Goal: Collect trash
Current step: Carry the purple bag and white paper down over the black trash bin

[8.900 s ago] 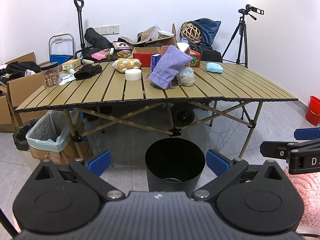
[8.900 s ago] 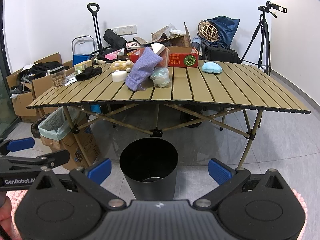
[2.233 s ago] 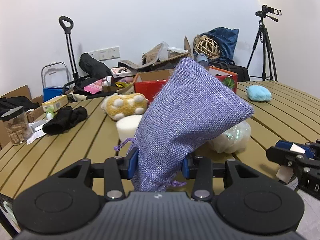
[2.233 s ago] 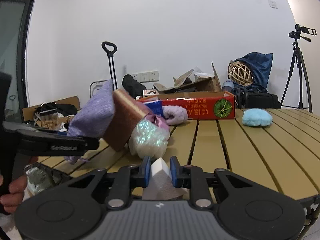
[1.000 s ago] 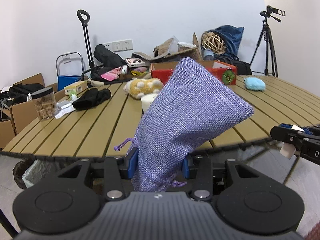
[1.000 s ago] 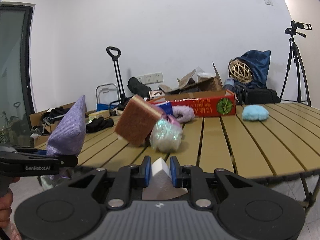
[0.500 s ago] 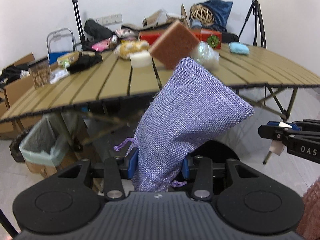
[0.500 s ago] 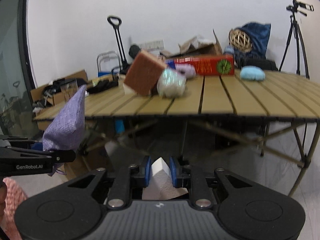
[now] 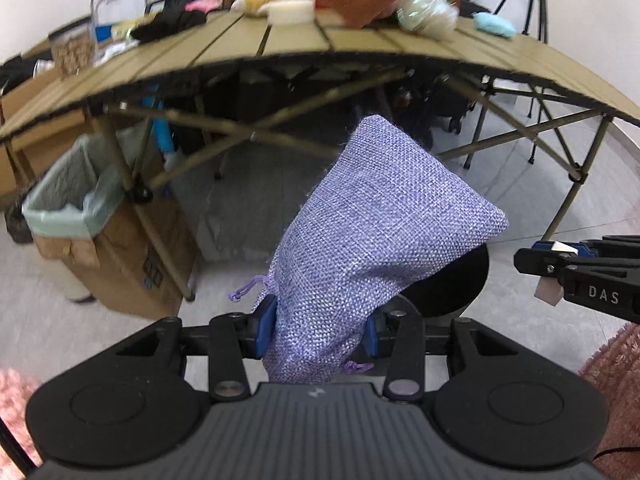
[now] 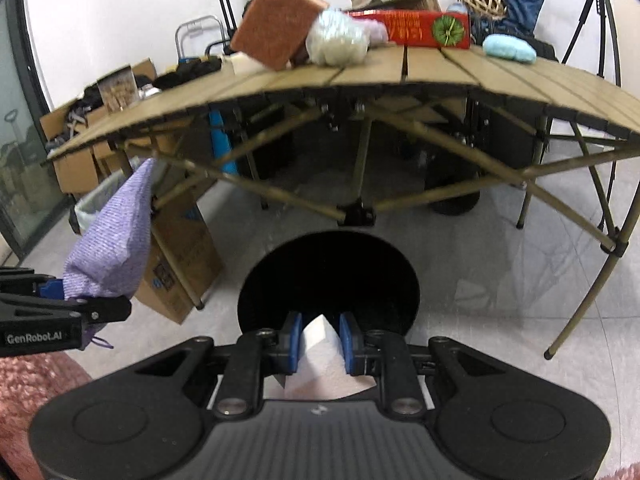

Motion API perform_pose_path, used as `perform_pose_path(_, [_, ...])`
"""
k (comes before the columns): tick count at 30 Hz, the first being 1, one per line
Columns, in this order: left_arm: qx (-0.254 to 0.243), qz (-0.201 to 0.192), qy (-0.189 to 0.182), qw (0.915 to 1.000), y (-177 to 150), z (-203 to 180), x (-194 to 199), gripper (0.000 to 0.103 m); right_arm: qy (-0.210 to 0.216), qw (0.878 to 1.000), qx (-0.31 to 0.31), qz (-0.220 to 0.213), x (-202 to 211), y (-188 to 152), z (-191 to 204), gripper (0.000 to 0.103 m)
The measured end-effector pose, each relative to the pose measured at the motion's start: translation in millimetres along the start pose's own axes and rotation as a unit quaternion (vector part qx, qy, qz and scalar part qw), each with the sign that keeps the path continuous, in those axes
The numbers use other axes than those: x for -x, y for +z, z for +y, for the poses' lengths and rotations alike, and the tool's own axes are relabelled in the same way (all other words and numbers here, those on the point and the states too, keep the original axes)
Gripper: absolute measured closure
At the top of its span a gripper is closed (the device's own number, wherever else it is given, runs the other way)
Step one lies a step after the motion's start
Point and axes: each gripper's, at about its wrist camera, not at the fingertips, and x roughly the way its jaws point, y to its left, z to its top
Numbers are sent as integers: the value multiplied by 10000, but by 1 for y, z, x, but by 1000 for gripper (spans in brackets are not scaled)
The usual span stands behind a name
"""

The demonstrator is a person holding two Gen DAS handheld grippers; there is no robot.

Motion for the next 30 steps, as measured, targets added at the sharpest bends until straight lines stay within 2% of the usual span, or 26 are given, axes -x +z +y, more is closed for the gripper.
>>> perform_pose_path(8, [249, 292, 114, 9992, -3, 16, -18, 60, -27, 9996, 73, 257, -24, 2, 4, 84])
perform_pose_path(16, [454, 429, 208, 9978, 1, 29, -33, 60, -11, 9994, 144, 327, -53, 11, 7, 84])
perform_pose_path(30, [432, 470, 290, 9975, 20, 31, -60, 61, -37, 9992, 344, 178, -106, 32, 9, 84])
